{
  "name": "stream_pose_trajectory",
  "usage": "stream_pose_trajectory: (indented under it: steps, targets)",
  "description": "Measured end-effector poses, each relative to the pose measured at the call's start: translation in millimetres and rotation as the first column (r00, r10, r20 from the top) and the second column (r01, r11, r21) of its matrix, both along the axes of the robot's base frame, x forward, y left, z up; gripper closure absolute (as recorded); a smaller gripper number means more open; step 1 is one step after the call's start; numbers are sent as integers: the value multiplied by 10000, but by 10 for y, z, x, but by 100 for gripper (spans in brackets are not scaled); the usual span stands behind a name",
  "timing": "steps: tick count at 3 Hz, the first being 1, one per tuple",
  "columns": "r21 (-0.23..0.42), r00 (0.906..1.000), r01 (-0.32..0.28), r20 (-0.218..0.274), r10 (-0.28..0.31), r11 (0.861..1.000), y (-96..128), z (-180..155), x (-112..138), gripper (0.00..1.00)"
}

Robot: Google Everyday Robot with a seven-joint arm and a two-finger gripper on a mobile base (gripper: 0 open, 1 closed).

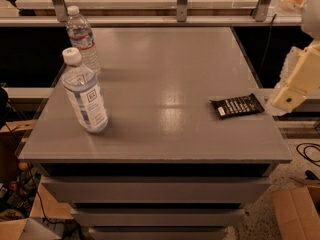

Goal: Pick blue plastic bottle

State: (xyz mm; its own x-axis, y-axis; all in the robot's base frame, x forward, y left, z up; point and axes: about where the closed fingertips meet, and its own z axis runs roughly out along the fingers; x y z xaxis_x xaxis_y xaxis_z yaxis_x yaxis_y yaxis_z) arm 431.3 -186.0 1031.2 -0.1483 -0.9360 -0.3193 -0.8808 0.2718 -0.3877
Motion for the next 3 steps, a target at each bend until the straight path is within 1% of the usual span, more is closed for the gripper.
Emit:
stream_pose_trajectory:
  steps: [1, 2, 3]
  targets:
    - [1964, 9978, -656, 145, 640, 9783, 242, -184, 274, 0]
    - [3929, 9867, -1607, 408, 1575, 9054, 690, -281, 515, 0]
    - [5753, 9648, -2462, 686, 2539, 7801, 1261, -278, 644, 0]
